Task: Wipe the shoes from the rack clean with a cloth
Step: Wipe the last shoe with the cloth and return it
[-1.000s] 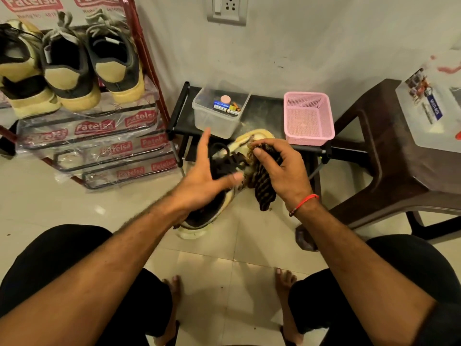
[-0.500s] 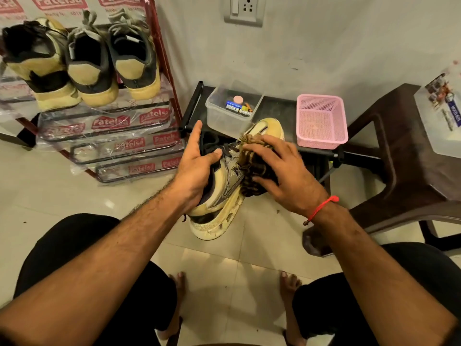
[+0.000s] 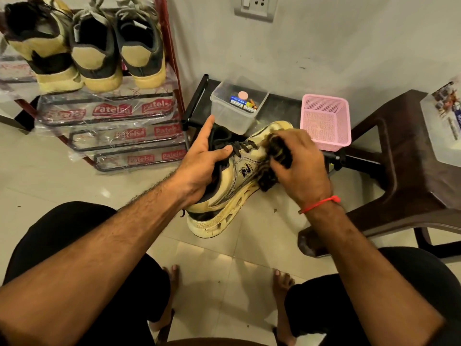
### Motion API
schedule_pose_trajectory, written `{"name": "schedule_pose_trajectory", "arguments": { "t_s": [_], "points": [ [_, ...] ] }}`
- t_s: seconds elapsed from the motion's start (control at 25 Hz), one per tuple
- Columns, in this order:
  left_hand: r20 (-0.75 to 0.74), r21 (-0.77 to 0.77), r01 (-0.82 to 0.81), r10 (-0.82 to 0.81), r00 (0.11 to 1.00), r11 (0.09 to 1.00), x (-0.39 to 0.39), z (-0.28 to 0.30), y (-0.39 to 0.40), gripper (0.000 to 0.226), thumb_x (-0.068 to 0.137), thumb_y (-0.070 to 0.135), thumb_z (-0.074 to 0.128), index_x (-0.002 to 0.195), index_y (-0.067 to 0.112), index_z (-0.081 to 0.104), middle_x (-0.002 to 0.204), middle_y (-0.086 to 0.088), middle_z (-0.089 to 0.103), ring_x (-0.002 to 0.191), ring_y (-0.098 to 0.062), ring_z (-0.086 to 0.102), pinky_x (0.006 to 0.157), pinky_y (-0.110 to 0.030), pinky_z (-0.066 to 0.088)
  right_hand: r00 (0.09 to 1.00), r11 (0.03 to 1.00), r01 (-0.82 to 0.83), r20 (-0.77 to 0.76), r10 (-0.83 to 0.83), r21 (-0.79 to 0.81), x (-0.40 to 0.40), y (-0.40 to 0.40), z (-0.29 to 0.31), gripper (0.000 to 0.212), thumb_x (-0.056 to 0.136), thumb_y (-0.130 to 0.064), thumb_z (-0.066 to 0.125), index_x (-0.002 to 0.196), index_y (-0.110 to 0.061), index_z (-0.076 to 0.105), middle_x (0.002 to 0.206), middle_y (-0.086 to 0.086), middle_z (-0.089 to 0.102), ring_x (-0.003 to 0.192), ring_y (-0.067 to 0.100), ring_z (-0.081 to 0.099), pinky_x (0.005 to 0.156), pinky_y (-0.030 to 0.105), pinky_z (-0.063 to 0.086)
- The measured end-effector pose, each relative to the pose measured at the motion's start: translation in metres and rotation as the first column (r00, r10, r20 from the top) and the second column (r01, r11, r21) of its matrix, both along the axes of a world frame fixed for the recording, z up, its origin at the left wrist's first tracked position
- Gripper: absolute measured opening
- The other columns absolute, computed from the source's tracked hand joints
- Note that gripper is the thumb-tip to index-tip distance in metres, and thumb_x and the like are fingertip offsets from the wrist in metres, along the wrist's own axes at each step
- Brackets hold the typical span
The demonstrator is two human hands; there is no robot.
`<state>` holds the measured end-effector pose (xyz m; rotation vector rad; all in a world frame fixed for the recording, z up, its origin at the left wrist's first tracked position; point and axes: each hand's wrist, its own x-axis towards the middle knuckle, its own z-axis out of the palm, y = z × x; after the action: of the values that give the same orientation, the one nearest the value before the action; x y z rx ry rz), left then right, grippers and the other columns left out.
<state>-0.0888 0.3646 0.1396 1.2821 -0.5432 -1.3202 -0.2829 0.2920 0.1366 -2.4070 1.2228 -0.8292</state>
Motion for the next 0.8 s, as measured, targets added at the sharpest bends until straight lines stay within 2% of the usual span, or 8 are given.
{"name": "schedule_pose_trajectory", "arguments": {
  "t_s": [0.08, 0.2, 0.24, 0.36, 0.4, 0.56, 0.72, 0.8],
  "points": [
    [0.023, 0.022, 0.005, -0.006, 1.000, 1.000, -0.003, -0.001, 0.000, 0.080, 0.100, -0.007, 0.051, 0.157, 0.045, 0.029, 0.125, 0.004, 0.066, 0.110, -0.020, 0.072, 0.093, -0.040, 0.060, 0.997, 0.997, 0.064, 0.033, -0.066, 0.053, 0.005, 0.004, -0.001, 0.039, 0.083, -0.010, 0.073, 0.121, -0.007, 0.062, 0.118, 0.011, 0.058, 0.107, 0.017, 0.053, 0.099, 0.042, 0.051],
    [0.043, 0.036, 0.018, -0.019, 0.999, 0.999, -0.004, -0.004, 0.002, 0.076, 0.100, -0.002, 0.054, 0.156, 0.043, 0.032, 0.142, -0.001, 0.059, 0.119, -0.016, 0.067, 0.098, -0.035, 0.056, 0.961, 0.962, -0.272, -0.052, 0.273, 0.008, 0.033, 0.055, -0.016, 0.045, 0.081, -0.014, 0.070, 0.125, -0.007, 0.061, 0.121, 0.012, 0.058, 0.112, 0.024, 0.056, 0.102, 0.036, 0.048],
    [0.033, 0.038, 0.025, -0.026, 0.999, 0.999, -0.004, -0.004, 0.003, 0.075, 0.100, -0.002, 0.054, 0.156, 0.043, 0.033, 0.145, -0.003, 0.058, 0.118, -0.015, 0.067, 0.095, -0.032, 0.057, 0.953, 0.955, -0.297, -0.064, 0.296, -0.002, 0.032, 0.050, -0.014, 0.046, 0.081, -0.014, 0.070, 0.126, -0.007, 0.060, 0.122, 0.011, 0.058, 0.113, 0.025, 0.055, 0.103, 0.036, 0.047],
    [-0.002, 0.047, 0.062, -0.062, 0.998, 0.997, -0.007, -0.004, 0.005, 0.075, 0.100, -0.003, 0.054, 0.155, 0.043, 0.033, 0.140, -0.004, 0.063, 0.115, -0.018, 0.070, 0.095, -0.036, 0.057, 1.000, 0.998, 0.011, 0.005, -0.011, 0.060, 0.014, 0.004, -0.005, 0.037, 0.087, -0.013, 0.070, 0.123, -0.009, 0.062, 0.118, 0.009, 0.057, 0.109, 0.018, 0.053, 0.100, 0.040, 0.048],
    [0.006, 0.050, 0.068, -0.069, 0.998, 0.996, -0.008, -0.005, 0.005, 0.075, 0.100, -0.002, 0.054, 0.155, 0.044, 0.032, 0.140, -0.005, 0.063, 0.116, -0.019, 0.069, 0.097, -0.039, 0.056, 0.999, 0.996, 0.035, 0.010, -0.036, 0.077, 0.014, 0.001, -0.005, 0.035, 0.088, -0.014, 0.069, 0.122, -0.010, 0.062, 0.117, 0.008, 0.057, 0.108, 0.017, 0.053, 0.099, 0.041, 0.048],
    [-0.045, 0.054, 0.023, -0.020, 0.999, 0.998, -0.006, -0.006, 0.005, 0.071, 0.102, 0.004, 0.052, 0.157, 0.042, 0.030, 0.134, -0.003, 0.068, 0.114, -0.019, 0.069, 0.098, -0.042, 0.056, 0.982, 0.983, -0.179, -0.050, 0.180, 0.035, 0.031, 0.038, -0.015, 0.039, 0.091, -0.015, 0.066, 0.129, -0.009, 0.059, 0.125, 0.009, 0.057, 0.117, 0.020, 0.052, 0.107, 0.031, 0.043],
    [-0.107, 0.086, -0.009, 0.019, 0.994, 0.996, -0.006, -0.006, 0.001, 0.067, 0.103, 0.004, 0.050, 0.156, 0.041, 0.032, 0.117, -0.003, 0.076, 0.101, -0.022, 0.073, 0.085, -0.041, 0.061, 0.991, 0.987, 0.129, 0.002, -0.130, 0.099, 0.003, -0.013, -0.006, 0.031, 0.092, -0.013, 0.066, 0.123, -0.007, 0.062, 0.117, 0.011, 0.057, 0.110, 0.022, 0.054, 0.101, 0.043, 0.048],
    [-0.089, 0.092, -0.048, 0.056, 0.994, 0.995, -0.004, -0.008, 0.001, 0.065, 0.102, 0.006, 0.052, 0.154, 0.041, 0.035, 0.118, -0.002, 0.076, 0.098, -0.020, 0.073, 0.088, -0.041, 0.059, 1.000, 0.995, -0.012, 0.009, 0.011, 0.100, 0.019, 0.019, -0.013, 0.031, 0.091, -0.013, 0.068, 0.121, -0.008, 0.062, 0.115, 0.009, 0.058, 0.109, 0.020, 0.055, 0.101, 0.039, 0.047]
  ]
}}
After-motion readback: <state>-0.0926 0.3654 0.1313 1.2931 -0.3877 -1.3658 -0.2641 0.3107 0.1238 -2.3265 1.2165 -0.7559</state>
